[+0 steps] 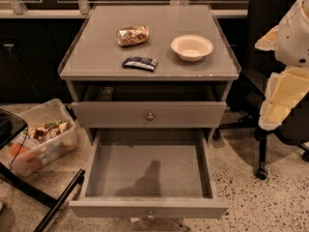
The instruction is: Place rxbar blueberry into middle drawer
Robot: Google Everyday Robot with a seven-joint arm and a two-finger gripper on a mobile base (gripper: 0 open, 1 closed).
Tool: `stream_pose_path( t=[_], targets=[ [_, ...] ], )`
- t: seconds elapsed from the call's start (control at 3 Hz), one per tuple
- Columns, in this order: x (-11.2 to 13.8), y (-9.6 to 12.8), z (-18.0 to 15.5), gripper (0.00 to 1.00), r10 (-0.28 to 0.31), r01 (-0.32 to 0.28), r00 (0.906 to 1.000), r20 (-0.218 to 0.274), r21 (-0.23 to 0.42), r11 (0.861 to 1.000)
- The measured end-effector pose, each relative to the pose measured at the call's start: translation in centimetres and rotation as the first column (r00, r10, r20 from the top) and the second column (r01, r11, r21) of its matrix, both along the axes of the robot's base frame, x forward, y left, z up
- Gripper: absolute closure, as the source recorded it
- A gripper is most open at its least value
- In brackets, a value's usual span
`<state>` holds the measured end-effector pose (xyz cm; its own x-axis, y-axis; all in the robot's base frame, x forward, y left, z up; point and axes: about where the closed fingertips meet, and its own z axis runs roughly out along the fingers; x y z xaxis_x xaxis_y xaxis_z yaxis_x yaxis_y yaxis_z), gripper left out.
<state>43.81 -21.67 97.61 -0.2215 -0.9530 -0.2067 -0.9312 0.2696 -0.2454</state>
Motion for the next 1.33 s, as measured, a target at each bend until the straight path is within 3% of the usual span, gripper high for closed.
stream_pose_path(
  t=[0.33, 0.67, 1.0, 1.33],
  targets=[
    [0.0, 0.0, 0.0, 0.00, 0.000, 0.000, 1.0000, 0.000, 0.000, 1.000],
    [1.6, 0.8, -0.3, 0.00, -0.058, 0.057, 0.9983, 0.005, 0.076, 0.995],
    [5.1, 4.0, -0.6, 0.00, -0.139, 0.133, 0.9901, 0.020, 0.184, 0.974],
    [7.9, 7.6, -0.3, 0.00, -0.263, 0.234, 0.9633, 0.056, 0.300, 0.925]
  ],
)
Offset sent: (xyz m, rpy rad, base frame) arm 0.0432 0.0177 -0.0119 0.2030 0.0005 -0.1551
